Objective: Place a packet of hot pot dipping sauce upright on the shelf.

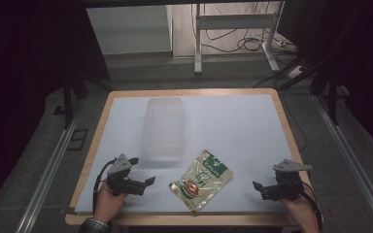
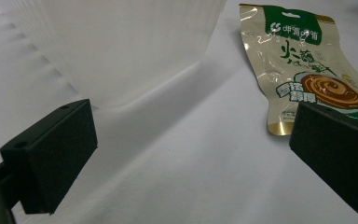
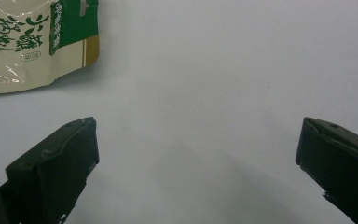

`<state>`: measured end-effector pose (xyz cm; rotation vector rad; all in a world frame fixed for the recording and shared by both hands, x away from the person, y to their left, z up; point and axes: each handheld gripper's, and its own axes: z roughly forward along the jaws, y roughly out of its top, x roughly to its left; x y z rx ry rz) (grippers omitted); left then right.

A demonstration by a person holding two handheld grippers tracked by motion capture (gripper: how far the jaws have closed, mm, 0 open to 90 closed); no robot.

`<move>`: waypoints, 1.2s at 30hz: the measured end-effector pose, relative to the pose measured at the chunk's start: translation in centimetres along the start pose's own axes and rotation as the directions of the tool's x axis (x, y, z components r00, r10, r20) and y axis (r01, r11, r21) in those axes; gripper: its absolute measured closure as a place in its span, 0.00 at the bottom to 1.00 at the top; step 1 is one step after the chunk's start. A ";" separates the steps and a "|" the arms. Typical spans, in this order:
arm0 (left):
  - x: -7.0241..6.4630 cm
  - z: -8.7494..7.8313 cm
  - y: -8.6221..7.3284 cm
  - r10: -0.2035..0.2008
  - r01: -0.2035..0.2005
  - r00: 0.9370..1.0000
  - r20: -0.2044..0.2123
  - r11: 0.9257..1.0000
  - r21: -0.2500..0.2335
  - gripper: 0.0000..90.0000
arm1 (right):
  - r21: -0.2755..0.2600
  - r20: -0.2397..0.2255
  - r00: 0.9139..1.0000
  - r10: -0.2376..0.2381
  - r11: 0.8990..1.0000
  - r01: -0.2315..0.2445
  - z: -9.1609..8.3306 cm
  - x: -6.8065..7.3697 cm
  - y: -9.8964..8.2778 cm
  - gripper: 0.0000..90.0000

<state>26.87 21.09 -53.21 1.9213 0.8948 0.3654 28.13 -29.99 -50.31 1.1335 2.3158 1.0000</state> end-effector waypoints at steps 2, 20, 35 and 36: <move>0.0 0.0 0.0 0.001 -0.001 1.000 0.000 1.000 0.000 0.01 | -0.004 -0.003 1.000 0.000 1.000 0.000 0.0 0.0 0.0 0.00; 0.0 0.1 0.0 0.005 -0.005 1.000 -0.003 1.000 0.002 0.01 | -0.015 -0.043 0.998 -0.047 0.999 0.047 0.8 1.1 1.0 0.00; -0.1 0.2 0.0 0.006 -0.006 1.000 -0.001 1.000 0.006 0.01 | -0.042 -0.088 0.995 -0.056 0.998 0.053 1.6 1.9 2.0 0.00; -0.1 0.2 0.0 0.007 -0.007 1.000 -0.001 1.000 0.006 0.01 | -0.042 -0.087 0.994 -0.061 0.997 0.058 1.7 2.0 2.1 0.00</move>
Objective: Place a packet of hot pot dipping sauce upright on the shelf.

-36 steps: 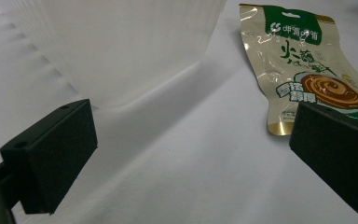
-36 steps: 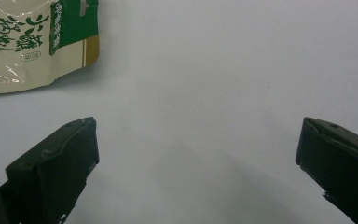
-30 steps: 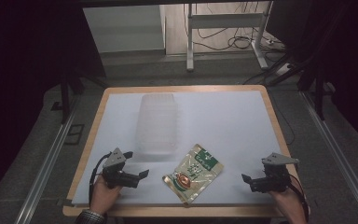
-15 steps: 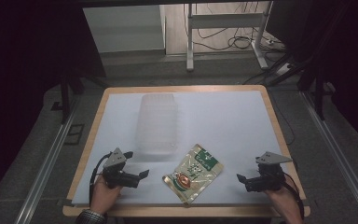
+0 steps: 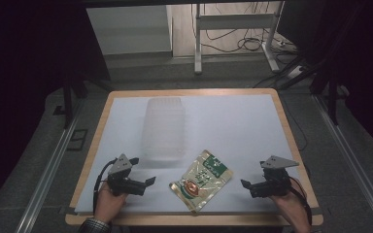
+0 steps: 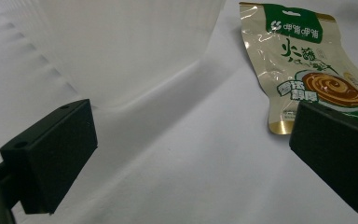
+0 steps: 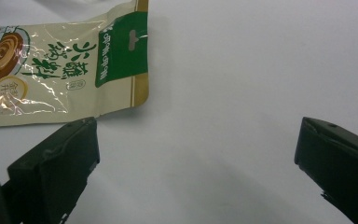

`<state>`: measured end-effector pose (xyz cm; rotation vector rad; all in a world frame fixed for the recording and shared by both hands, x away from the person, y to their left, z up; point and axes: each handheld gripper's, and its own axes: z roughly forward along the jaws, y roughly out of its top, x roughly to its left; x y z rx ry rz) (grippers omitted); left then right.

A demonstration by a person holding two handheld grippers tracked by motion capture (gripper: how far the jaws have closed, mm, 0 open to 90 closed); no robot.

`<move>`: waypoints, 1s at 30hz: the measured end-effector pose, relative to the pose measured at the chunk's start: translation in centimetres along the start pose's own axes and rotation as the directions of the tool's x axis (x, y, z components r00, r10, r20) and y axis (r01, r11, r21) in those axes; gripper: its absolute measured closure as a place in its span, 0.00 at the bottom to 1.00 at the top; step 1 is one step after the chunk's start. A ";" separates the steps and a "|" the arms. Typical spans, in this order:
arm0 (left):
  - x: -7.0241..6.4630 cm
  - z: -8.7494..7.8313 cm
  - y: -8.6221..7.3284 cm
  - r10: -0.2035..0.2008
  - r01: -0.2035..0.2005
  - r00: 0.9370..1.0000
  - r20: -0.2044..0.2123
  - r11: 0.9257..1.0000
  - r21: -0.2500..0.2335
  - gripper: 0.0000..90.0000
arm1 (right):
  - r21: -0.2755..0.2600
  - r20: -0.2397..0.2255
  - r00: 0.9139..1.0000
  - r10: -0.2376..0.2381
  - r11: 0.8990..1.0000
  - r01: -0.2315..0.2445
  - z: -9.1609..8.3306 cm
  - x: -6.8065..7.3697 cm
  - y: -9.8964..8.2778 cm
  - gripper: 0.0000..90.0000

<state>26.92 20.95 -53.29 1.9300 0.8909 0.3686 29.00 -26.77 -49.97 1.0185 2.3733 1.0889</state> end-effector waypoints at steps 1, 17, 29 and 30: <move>0.0 0.0 0.0 0.000 0.000 1.000 0.000 1.000 0.001 0.01 | -0.001 0.000 1.000 -0.002 1.000 0.002 0.1 0.1 0.1 0.00; 0.0 0.1 0.0 0.000 0.000 1.000 0.002 1.000 0.002 0.01 | 0.002 -0.062 0.997 -0.040 0.999 0.040 1.7 1.0 1.4 0.01; -0.1 0.2 0.0 0.003 -0.003 1.000 0.004 1.000 0.007 0.01 | 0.025 -0.113 0.992 -0.058 0.998 0.061 3.6 2.0 2.4 0.02; -0.1 0.2 0.0 0.003 -0.003 1.000 0.004 1.000 0.007 0.01 | 0.027 -0.118 0.991 -0.056 0.998 0.060 3.8 2.1 2.5 0.02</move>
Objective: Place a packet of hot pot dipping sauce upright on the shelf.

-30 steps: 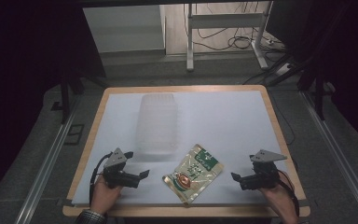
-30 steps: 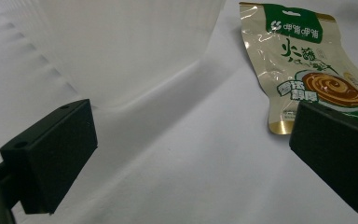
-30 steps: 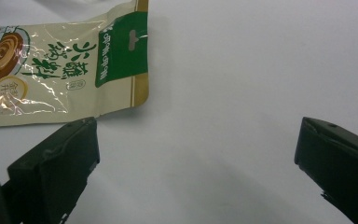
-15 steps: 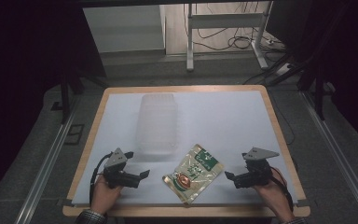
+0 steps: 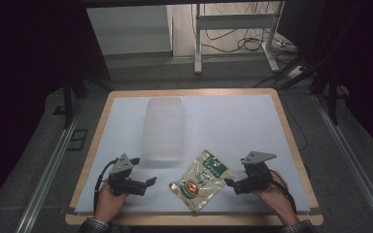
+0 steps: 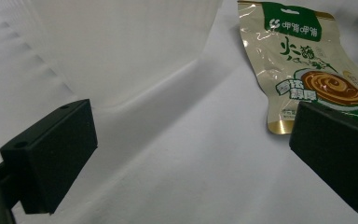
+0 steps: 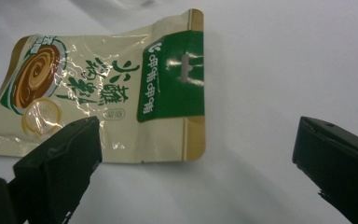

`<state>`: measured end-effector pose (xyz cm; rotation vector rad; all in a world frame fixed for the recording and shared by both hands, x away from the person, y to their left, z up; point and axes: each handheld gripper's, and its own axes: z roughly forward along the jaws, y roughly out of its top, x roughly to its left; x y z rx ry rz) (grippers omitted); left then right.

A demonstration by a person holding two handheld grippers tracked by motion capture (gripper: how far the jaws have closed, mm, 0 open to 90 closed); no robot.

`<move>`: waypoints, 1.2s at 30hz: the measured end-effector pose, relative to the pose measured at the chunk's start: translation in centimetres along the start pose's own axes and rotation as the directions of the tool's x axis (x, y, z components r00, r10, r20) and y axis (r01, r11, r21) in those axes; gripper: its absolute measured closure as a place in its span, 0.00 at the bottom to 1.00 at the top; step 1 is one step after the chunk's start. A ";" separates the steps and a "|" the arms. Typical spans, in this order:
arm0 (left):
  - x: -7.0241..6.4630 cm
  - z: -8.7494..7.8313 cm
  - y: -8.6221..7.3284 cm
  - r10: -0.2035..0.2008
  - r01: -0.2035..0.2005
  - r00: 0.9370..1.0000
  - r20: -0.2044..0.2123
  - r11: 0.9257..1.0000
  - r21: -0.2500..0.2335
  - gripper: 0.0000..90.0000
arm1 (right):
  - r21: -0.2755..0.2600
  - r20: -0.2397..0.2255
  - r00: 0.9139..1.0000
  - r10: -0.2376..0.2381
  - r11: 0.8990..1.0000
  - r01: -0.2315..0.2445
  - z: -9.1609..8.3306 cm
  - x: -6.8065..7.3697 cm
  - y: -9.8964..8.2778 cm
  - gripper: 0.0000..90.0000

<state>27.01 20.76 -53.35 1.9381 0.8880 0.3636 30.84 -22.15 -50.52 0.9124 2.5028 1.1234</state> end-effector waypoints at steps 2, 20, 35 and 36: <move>0.0 0.0 0.0 0.001 -0.001 1.000 0.000 1.000 0.000 0.01 | 0.004 -0.013 1.000 0.002 1.000 -0.002 0.4 0.0 0.2 0.02; 0.0 0.1 0.0 0.000 0.000 1.000 0.000 1.000 0.004 0.01 | 0.090 -0.034 0.999 -0.016 0.996 0.019 3.8 0.6 2.4 0.08; 0.0 0.1 0.0 0.002 -0.002 1.000 0.003 1.000 0.007 0.01 | 0.129 -0.141 0.990 -0.014 0.991 0.032 6.6 0.1 4.5 0.42; 0.0 0.1 0.0 0.002 -0.002 1.000 0.003 1.000 0.007 0.01 | 0.125 -0.132 0.991 -0.033 0.991 0.050 6.5 0.4 4.6 0.43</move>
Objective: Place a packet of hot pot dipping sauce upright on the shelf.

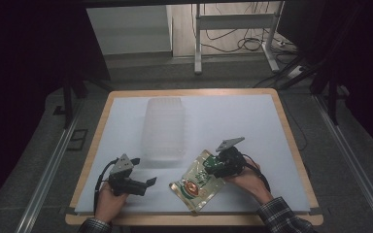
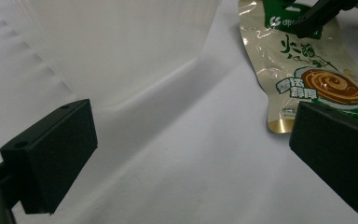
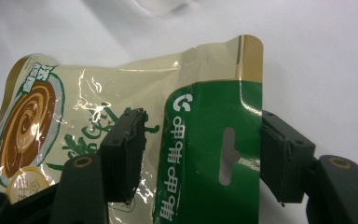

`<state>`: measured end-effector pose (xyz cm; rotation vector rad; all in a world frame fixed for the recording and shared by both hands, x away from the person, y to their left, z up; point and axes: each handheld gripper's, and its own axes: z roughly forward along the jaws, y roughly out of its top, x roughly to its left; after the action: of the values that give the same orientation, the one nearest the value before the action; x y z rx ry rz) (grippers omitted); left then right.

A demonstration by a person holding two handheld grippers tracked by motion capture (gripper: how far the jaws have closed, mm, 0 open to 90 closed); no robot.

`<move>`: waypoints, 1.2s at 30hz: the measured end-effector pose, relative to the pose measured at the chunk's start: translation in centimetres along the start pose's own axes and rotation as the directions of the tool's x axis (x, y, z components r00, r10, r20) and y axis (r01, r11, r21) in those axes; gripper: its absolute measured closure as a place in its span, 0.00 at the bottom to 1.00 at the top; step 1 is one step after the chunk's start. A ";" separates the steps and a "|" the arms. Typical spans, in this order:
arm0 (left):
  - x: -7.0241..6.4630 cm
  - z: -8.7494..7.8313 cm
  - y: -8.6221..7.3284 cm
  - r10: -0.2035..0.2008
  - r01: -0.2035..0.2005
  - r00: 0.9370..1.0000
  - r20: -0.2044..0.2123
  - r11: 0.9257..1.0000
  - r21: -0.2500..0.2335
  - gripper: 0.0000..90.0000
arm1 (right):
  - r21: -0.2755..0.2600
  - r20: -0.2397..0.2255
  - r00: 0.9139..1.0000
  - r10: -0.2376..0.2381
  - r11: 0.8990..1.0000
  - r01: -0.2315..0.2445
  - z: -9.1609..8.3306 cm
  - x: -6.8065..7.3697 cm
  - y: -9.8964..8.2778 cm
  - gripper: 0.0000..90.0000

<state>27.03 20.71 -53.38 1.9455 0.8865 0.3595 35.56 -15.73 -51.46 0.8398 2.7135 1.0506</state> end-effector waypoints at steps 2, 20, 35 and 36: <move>0.0 0.0 0.0 -0.001 0.001 1.000 0.000 1.000 0.000 0.01 | -0.002 0.018 0.999 -0.032 0.999 0.032 -0.3 0.5 0.3 0.47; 0.0 0.1 0.0 0.010 -0.010 1.000 -0.002 1.000 0.012 0.01 | 0.101 -0.035 0.991 -0.130 0.986 0.133 0.9 3.6 1.1 0.91; 0.0 0.0 0.0 0.005 -0.005 1.000 -0.004 1.000 0.003 0.01 | 0.049 -0.040 0.989 -0.140 0.989 0.142 -0.8 4.1 1.7 0.99; 0.0 0.0 0.0 0.004 -0.004 1.000 -0.003 1.000 0.002 0.01 | 0.048 -0.040 0.990 -0.136 0.989 0.138 -0.9 4.1 1.7 0.99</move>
<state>27.04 20.69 -53.34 1.9492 0.8851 0.3639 32.61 -13.01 -49.32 0.6364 2.7930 0.9821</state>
